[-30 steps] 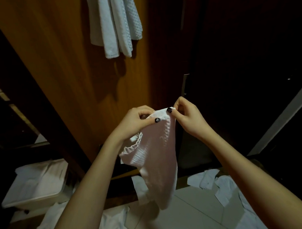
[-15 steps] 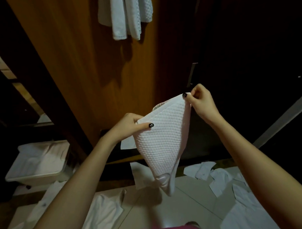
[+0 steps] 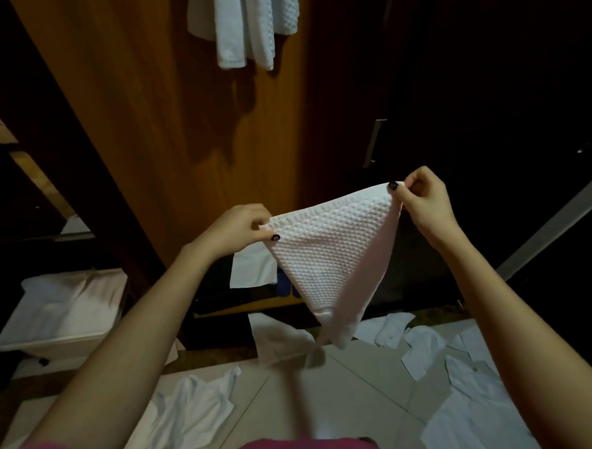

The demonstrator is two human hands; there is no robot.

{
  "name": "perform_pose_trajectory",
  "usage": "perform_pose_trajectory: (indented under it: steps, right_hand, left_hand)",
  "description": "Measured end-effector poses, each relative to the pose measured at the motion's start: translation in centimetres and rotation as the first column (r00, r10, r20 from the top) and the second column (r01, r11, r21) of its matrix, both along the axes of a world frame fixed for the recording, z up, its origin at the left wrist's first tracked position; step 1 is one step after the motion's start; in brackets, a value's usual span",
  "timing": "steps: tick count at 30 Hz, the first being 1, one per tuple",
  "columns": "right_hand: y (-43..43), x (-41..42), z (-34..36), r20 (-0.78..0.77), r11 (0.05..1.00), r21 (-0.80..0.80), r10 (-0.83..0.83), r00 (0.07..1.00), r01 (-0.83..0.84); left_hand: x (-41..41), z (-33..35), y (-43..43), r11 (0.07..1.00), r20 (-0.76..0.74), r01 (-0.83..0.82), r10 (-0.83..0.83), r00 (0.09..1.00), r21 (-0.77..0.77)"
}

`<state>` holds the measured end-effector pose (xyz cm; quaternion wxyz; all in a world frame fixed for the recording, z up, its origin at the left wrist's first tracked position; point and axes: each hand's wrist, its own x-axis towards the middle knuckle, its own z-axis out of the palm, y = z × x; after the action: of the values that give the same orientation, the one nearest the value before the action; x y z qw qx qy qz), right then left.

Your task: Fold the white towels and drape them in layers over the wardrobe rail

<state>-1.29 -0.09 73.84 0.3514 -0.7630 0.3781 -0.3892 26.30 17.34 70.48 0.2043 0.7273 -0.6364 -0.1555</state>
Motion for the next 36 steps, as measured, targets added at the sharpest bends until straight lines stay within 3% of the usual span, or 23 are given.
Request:
perform_pose_trajectory:
  steps: [2,4,8,11,14,18,20,24,27,29,31,34,36]
  right_hand:
    - [-0.3,-0.4,0.9,0.088,0.989,0.122,0.072,0.993,-0.082]
    - [-0.5,-1.0,1.6,0.047,0.967,0.200,0.149,0.988,-0.155]
    - [-1.0,-1.7,2.7,-0.315,0.970,0.168,0.221,0.923,-0.175]
    - [-1.1,-1.5,2.4,-0.622,0.980,0.055,0.185,0.761,-0.193]
    - [-0.4,-0.8,1.7,-0.754,0.980,-0.065,0.074,0.653,-0.187]
    - [1.2,0.6,0.7,-0.728,0.983,-0.116,0.014,0.685,-0.144]
    - [2.1,1.3,0.2,-0.701,0.978,-0.168,-0.031,0.712,-0.124]
    - [3.5,2.2,-0.5,-0.326,0.996,-0.078,-0.055,0.944,0.032]
    - [4.1,2.7,-0.2,-0.106,0.992,-0.057,-0.115,0.988,0.109]
    - [4.3,2.9,0.0,-0.110,0.988,-0.103,-0.130,0.985,0.119]
    - [4.6,2.9,0.4,-0.227,0.971,-0.210,-0.165,0.960,0.117]
    - [6.0,2.8,0.3,-0.326,0.946,-0.315,-0.186,0.927,0.079]
    - [7.7,2.9,0.2,-0.316,0.959,-0.279,-0.037,0.948,-0.056]
  left_hand:
    - [-0.1,0.3,0.0,0.999,-0.307,-0.031,0.018,0.952,-0.039]
    - [-0.4,0.7,0.2,0.994,-0.446,-0.083,0.045,0.894,-0.065]
    - [-1.2,1.4,0.0,0.972,-0.560,-0.205,0.106,0.822,-0.117]
    - [-1.5,1.3,-0.3,0.950,-0.588,-0.283,0.153,0.794,-0.135]
    - [-1.6,1.7,-0.4,0.932,-0.552,-0.324,0.188,0.813,-0.160]
    - [-0.8,2.2,0.1,0.916,-0.467,-0.393,0.312,0.827,-0.083]
    - [-0.7,2.3,0.7,0.874,-0.544,-0.481,0.372,0.752,-0.066]
    - [-1.0,2.2,2.2,0.825,-0.762,-0.544,0.249,0.598,-0.157]
    - [-1.9,2.7,2.3,0.760,-0.857,-0.616,0.162,0.489,-0.208]
    - [-2.6,3.2,2.2,0.680,-0.835,-0.687,0.201,0.512,-0.258]
    - [-3.3,3.2,1.8,0.616,-0.773,-0.722,0.276,0.571,-0.313]
    - [-5.1,2.7,1.2,0.598,-0.705,-0.739,0.375,0.601,-0.312]
    - [-6.6,2.4,0.8,0.621,-0.678,-0.727,0.402,0.616,-0.293]
